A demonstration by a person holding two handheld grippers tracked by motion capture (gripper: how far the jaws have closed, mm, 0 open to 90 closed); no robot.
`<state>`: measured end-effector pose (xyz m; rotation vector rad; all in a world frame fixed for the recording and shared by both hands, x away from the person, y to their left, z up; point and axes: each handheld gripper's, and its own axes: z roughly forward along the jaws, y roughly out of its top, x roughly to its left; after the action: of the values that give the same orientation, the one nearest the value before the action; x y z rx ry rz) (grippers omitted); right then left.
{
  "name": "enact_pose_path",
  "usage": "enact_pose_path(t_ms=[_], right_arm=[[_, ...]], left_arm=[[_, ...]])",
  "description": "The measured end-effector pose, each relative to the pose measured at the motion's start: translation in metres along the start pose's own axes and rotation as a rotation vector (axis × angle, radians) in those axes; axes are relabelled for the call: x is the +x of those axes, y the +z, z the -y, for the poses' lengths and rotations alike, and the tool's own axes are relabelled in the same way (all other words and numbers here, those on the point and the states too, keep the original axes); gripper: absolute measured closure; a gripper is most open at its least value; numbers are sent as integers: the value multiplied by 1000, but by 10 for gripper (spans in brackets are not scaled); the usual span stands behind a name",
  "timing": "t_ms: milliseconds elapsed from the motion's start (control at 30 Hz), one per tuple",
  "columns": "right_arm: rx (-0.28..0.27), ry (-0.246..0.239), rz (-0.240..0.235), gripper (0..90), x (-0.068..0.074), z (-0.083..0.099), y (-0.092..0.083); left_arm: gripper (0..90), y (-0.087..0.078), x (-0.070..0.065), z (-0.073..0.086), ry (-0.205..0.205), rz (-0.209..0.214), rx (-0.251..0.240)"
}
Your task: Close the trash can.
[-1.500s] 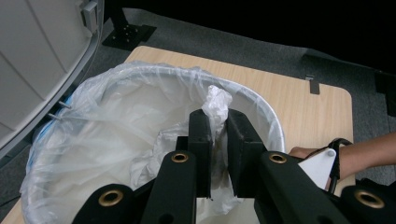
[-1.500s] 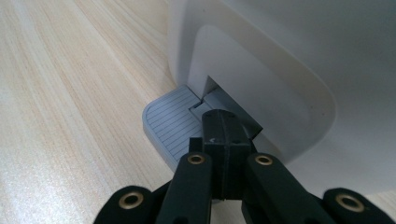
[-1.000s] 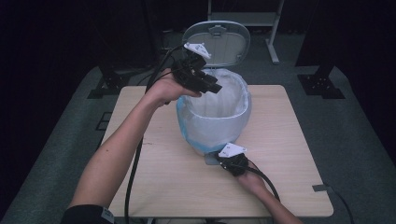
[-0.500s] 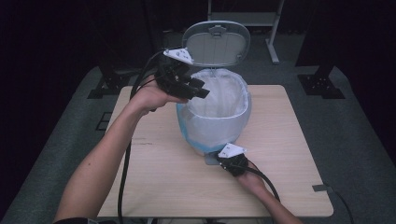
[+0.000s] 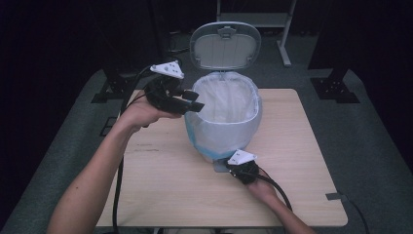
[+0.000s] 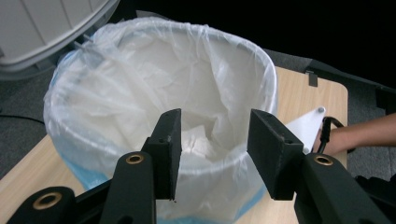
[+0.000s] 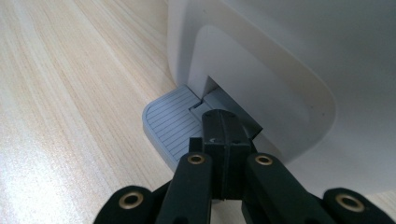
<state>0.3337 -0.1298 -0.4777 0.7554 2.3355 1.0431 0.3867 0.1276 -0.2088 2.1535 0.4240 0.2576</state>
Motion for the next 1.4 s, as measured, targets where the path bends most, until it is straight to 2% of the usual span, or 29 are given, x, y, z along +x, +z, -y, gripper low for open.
enact_pose_path(t_ms=[200,833,1033,1067,1133,1267,1400], right_arm=[[-1,-3,3,900,0,0,0],[-3,-5,14,899,2,0,-1],[-9,12,17,899,2,1,-3],[-12,23,11,899,3,1,-4],[-33,18,18,899,7,4,-8],[-87,43,9,898,12,4,-25],[-100,43,-4,897,14,6,-38]], left_arm=[[542,-8,1,13,-17,-6,-12],[526,-19,6,46,-60,-19,-22],[523,-20,7,55,-68,-19,-21],[520,-21,7,56,-71,-20,-23],[519,-22,8,60,-74,-19,-24],[514,-24,9,67,-84,-22,-28],[510,-25,8,75,-84,-24,-34]])
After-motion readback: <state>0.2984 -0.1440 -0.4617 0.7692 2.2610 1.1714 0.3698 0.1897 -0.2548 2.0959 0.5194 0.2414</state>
